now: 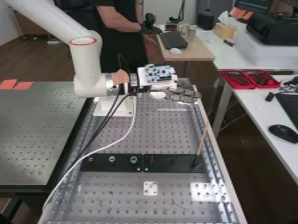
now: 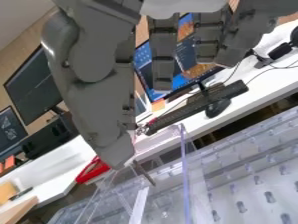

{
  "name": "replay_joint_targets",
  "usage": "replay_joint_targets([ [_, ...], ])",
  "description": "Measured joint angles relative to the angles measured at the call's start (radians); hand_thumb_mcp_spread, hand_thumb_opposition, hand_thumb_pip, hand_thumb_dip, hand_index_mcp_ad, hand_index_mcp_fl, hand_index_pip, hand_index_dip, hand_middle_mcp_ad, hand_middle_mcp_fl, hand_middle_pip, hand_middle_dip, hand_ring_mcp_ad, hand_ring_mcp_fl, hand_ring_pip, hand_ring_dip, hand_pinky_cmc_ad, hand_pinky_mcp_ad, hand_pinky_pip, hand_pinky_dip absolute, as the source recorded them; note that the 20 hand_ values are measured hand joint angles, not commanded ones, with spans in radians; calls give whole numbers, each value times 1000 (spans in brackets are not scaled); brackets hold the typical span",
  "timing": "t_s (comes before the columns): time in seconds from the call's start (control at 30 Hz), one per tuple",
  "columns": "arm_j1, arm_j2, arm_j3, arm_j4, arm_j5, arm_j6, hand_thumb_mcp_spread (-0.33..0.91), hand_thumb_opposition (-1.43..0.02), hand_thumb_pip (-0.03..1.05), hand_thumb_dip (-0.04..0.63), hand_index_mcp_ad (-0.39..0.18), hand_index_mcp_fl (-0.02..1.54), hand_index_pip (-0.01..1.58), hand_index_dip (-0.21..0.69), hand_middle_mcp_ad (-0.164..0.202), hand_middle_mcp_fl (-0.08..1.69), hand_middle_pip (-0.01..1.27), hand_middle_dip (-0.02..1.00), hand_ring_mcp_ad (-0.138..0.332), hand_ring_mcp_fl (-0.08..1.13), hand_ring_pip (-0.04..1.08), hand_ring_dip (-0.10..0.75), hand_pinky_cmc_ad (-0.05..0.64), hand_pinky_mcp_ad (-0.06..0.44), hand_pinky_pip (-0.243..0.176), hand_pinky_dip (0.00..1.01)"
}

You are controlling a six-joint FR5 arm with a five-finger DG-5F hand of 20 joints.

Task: Grab the drill bit and place it in the clear container

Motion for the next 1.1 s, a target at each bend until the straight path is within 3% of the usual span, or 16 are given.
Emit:
replay_joint_targets([
  [0.27, 3, -2, 0, -7, -20, -2, 677, -953, 499, 236, -154, 773, 1152, 75, 94, 309, 148, 201, 265, 42, 99, 30, 295, 187, -75, 195],
  [0.37, 1, -4, 8, -29, -37, 2, 627, -939, 445, 239, -154, 771, 1093, 82, 94, 283, 143, 201, 265, 42, 96, 30, 297, 187, -75, 195],
  [0.4, 0, -6, 13, -46, -48, 0, 578, -916, 445, 237, -154, 674, 984, 79, 94, 251, 140, 201, 262, 38, 96, 30, 297, 187, -75, 195],
  [0.47, -1, -9, 23, -68, -63, -3, 518, -895, 466, 236, -154, 271, 754, 51, 94, 204, 140, 201, 264, 42, 98, 30, 295, 187, -75, 195],
  [0.5, -2, -11, 28, -79, -67, -4, 469, -871, 489, 236, -154, 178, 660, 30, 94, 166, 131, 201, 264, 42, 94, 30, 295, 187, -75, 195],
  [0.6, -2, -11, 29, -81, -61, -5, 394, -848, 552, 223, -154, 155, 499, 24, 94, 117, 126, 201, 264, 37, 94, 30, 298, 187, -79, 206],
  [0.7, -4, -11, 26, -75, -57, -3, 363, -801, 576, 220, -136, 21, 325, 28, 94, 77, 126, 201, 264, 37, 91, 26, 279, 183, -79, 227],
  [0.93, -12, 1, 17, -72, -45, -5, 335, -777, 604, 220, -126, 21, 293, 28, 89, 79, 129, 201, 265, 26, 91, 26, 262, 183, -89, 237],
  [1.1, -30, 50, -18, -71, -22, -10, 319, -777, 602, 209, -120, 21, 262, 28, 93, 79, 129, 201, 265, 10, 91, 30, 260, 183, -108, 253],
])
